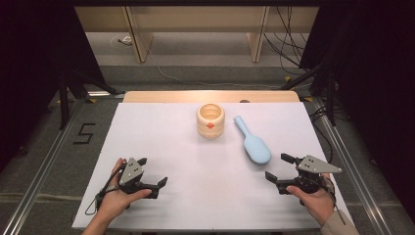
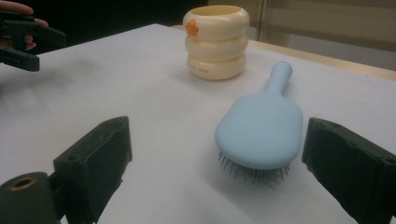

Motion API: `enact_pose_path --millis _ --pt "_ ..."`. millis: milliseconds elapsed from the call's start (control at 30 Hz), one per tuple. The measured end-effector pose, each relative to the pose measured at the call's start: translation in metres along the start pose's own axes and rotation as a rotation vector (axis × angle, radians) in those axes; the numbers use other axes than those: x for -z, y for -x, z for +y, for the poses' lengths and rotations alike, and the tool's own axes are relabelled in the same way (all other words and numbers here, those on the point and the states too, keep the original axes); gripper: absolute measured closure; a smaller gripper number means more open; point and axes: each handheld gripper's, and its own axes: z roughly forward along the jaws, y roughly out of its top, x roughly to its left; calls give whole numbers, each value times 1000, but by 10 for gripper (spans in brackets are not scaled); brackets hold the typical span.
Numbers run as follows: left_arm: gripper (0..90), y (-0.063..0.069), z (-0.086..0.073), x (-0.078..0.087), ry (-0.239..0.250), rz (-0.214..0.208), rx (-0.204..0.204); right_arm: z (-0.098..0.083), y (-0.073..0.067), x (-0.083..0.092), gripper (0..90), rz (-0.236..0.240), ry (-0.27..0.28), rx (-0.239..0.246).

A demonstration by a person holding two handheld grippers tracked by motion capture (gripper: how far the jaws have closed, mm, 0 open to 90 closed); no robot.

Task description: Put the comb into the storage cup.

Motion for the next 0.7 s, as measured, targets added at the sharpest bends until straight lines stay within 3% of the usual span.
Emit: enact_pose_path --millis 467,533,700 --pt "0 0 0 0 0 0 1 4 0 -3 119 -25 13 4" --pt "0 0 0 0 2 0 2 7 1 -3 173 -33 27 -4" --pt "2 0 0 -1 1 -2 4 21 8 -11 336 -25 30 47"
